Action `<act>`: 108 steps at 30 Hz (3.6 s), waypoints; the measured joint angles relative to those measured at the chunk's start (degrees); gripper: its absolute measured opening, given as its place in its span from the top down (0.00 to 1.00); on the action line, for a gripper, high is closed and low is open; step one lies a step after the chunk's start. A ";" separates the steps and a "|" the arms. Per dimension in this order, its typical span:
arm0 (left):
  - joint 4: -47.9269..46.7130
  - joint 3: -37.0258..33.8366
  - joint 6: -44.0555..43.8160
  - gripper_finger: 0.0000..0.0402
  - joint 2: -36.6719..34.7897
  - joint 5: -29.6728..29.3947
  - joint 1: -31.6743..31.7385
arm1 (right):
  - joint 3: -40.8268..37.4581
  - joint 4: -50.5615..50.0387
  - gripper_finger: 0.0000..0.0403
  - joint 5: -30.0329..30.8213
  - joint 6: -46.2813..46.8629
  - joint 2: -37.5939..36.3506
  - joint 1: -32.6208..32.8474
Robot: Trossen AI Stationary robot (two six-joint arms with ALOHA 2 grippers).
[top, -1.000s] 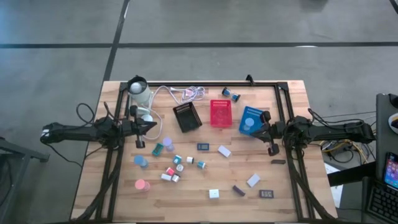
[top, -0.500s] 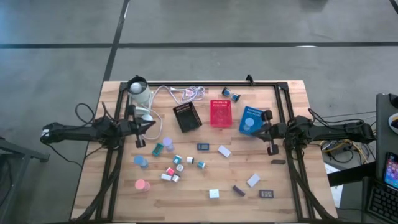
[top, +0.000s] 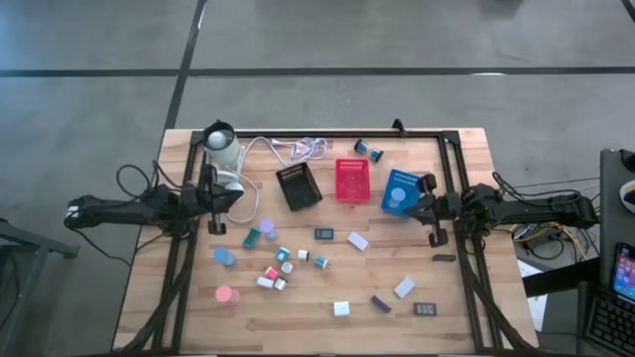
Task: Pick & Place Office items
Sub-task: Put the blue digital clock into the red bin
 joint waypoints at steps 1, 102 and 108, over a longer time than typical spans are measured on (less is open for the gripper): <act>0.04 0.00 -0.32 0.97 -0.01 -0.02 0.00 | 0.00 -0.10 0.98 -0.02 0.12 0.00 0.00; -61.00 81.81 -4.85 0.50 103.63 6.62 -0.35 | 0.00 -0.48 0.98 0.19 -0.88 1.60 0.10; -61.00 81.81 -4.86 0.50 103.66 6.67 -0.28 | 0.00 -0.46 0.98 0.19 -0.88 1.60 0.09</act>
